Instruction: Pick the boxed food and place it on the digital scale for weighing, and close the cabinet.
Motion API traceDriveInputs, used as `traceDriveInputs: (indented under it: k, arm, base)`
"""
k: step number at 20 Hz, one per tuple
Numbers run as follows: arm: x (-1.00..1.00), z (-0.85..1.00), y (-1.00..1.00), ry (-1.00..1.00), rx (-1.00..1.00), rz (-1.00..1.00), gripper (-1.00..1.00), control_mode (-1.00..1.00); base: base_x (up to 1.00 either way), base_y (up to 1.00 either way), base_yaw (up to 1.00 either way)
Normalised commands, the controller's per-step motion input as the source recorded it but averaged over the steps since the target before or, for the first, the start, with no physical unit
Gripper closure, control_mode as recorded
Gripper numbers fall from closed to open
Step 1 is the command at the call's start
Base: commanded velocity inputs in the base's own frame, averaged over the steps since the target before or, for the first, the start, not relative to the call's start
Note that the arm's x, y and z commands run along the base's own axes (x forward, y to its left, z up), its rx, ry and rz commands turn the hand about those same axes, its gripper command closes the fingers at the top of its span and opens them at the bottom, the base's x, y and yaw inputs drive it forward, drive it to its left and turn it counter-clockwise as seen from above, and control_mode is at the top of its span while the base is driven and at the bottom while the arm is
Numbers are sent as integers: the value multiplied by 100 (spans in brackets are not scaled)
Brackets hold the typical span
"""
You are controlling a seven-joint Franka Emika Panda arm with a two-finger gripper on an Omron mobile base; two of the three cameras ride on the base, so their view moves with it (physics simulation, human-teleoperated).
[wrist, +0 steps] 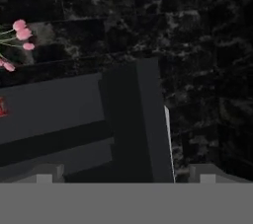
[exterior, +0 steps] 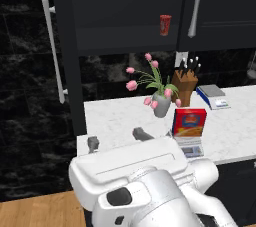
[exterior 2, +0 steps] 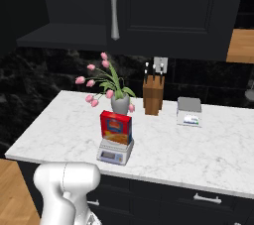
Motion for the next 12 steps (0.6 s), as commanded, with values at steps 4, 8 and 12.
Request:
traceDriveInputs:
  k: [4, 8, 12]
  arm:
    - [-32, 0, 68, -33, 0, 0, -100, -100]
    - [-5, 0, 72, -8, 5, 0, -100, -100]
    - [0, 0, 95, -14, 8, 0, -100, -100]
  base:
    - [0, 0, 0]
    - [0, 0, 0]
    - [0, 0, 0]
